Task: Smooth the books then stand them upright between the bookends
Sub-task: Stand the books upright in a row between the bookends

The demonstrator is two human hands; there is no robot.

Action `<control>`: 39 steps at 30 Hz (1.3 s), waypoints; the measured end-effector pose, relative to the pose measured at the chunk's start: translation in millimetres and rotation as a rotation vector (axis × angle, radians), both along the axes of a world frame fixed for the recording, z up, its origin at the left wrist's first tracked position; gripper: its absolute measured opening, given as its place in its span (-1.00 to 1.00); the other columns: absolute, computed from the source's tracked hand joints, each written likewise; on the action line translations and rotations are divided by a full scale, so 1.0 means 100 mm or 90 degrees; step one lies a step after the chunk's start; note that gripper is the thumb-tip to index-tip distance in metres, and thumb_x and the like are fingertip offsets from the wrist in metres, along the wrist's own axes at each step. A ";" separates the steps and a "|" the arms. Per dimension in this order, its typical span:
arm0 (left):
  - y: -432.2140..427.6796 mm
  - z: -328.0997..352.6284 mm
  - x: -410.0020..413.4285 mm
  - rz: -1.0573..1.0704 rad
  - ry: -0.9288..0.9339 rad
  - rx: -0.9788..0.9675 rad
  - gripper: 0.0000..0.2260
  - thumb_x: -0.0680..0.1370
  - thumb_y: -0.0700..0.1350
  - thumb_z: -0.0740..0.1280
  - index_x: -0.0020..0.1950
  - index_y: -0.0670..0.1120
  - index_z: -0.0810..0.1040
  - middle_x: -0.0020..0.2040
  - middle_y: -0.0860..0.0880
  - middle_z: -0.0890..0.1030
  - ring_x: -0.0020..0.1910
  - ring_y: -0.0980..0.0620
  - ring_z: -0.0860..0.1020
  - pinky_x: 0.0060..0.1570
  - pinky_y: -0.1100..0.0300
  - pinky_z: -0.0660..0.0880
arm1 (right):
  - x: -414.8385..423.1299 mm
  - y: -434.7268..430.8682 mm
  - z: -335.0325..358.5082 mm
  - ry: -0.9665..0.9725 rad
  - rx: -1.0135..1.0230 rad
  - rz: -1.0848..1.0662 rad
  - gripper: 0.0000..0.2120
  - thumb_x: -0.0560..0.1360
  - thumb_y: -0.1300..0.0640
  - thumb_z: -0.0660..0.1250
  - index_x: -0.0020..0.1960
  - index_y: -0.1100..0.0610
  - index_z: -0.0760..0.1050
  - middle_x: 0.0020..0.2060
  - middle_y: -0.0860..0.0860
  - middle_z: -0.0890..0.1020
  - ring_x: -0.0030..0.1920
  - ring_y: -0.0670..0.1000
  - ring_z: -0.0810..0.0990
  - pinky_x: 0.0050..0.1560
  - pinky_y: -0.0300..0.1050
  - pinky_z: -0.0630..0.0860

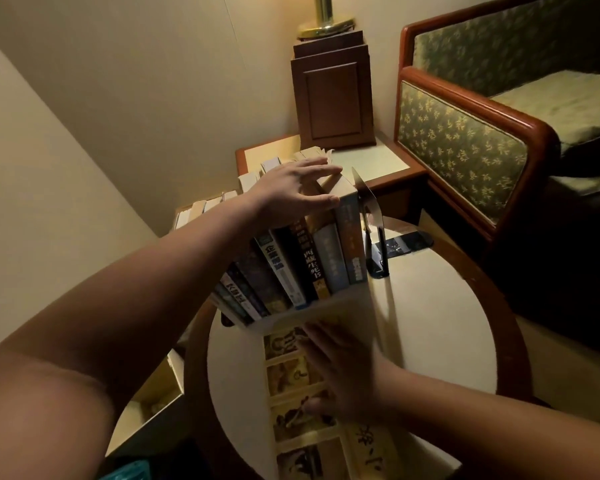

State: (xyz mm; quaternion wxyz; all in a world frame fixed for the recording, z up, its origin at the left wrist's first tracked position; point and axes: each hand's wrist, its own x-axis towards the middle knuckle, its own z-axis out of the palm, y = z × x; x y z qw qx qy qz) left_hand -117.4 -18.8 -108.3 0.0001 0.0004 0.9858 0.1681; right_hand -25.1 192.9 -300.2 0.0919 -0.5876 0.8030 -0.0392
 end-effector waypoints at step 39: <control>0.03 0.02 0.02 -0.005 0.010 0.012 -0.32 0.39 0.39 0.15 0.50 0.22 0.34 0.59 0.10 0.20 0.54 -0.06 0.18 0.45 -0.08 0.19 | -0.90 0.25 0.52 -0.027 0.185 -0.324 -0.28 0.40 -0.18 0.46 0.44 0.02 0.25 0.23 0.14 0.39 0.26 0.23 0.32 0.13 0.08 0.55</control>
